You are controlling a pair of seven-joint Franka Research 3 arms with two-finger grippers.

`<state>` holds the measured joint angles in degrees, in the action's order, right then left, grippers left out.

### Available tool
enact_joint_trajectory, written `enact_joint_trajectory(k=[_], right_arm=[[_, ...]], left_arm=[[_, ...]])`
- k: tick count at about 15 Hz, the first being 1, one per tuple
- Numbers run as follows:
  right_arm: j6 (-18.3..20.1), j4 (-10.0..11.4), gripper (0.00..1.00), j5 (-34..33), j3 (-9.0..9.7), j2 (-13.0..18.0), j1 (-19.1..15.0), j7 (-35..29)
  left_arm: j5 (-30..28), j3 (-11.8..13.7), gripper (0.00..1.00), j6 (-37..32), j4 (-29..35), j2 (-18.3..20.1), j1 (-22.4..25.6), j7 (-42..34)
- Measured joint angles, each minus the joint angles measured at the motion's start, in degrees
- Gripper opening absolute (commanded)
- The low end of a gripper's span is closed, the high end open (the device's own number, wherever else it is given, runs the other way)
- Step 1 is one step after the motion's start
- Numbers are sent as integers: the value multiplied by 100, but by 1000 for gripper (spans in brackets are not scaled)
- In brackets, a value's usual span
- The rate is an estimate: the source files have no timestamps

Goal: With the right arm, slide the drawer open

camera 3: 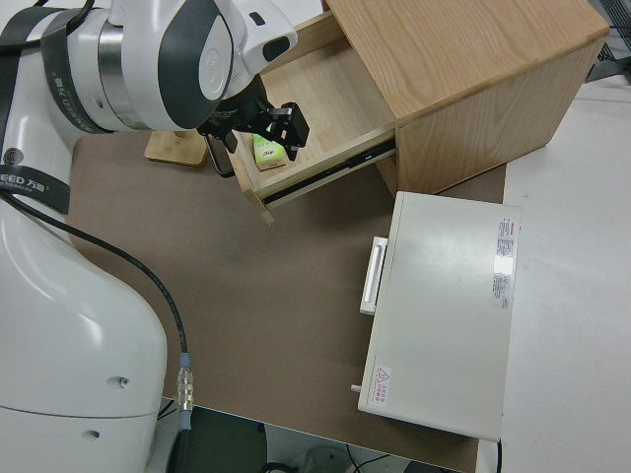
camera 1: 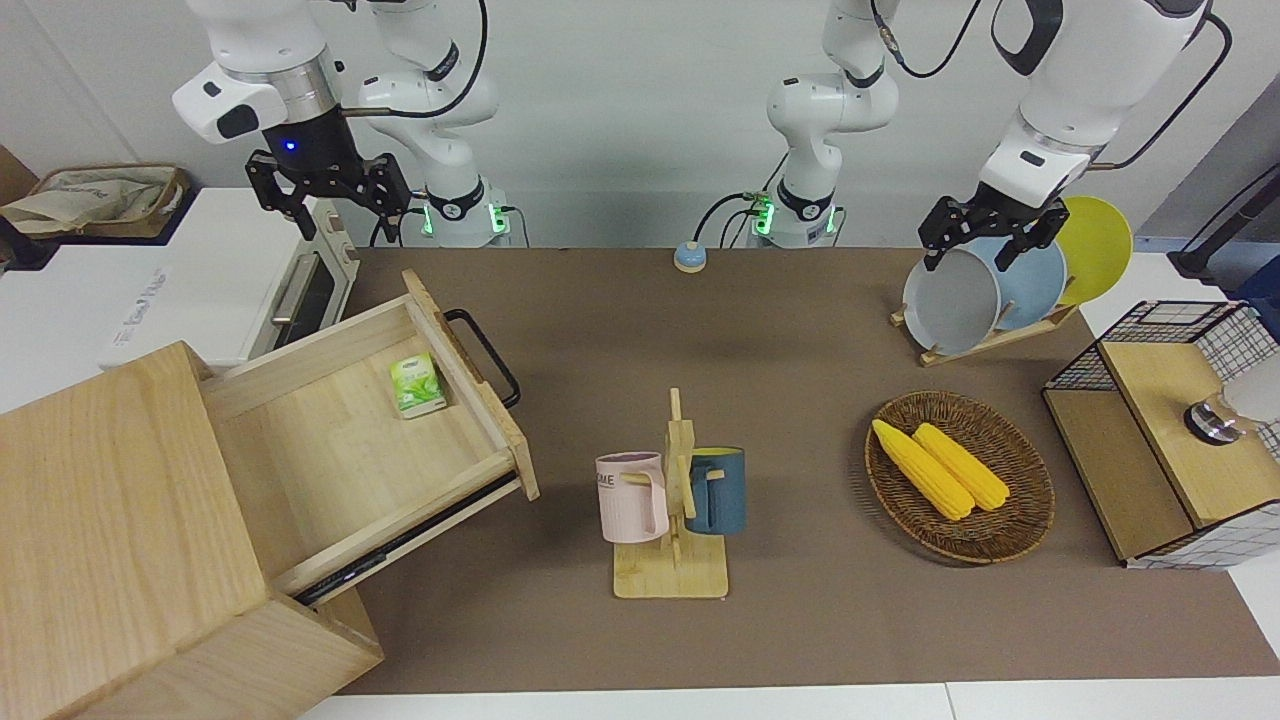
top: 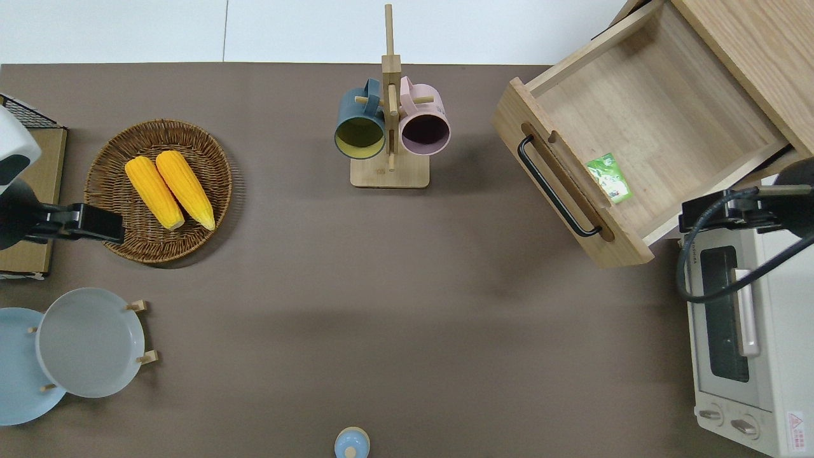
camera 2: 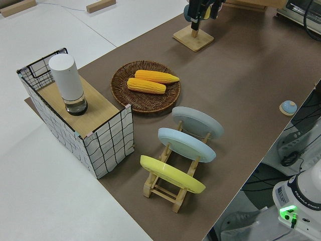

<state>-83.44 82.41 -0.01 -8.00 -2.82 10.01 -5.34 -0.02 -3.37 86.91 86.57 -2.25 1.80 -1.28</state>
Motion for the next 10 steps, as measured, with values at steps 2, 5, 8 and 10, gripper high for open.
enact_joint_trajectory(k=[2,5,8,10], right_arm=[[-30,33,985,-16,1,-25,1,0],[-171,37,987,-40,3,-85,6,0],[-343,39,987,-161,2,-132,5,0],[-520,40,985,-208,9,-157,8,0]], left_arm=[[0,0,993,0,0,0,0,0],[0,0,993,0,0,0,0,0],[0,0,993,0,0,0,0,0],[0,0,993,0,0,0,0,0]])
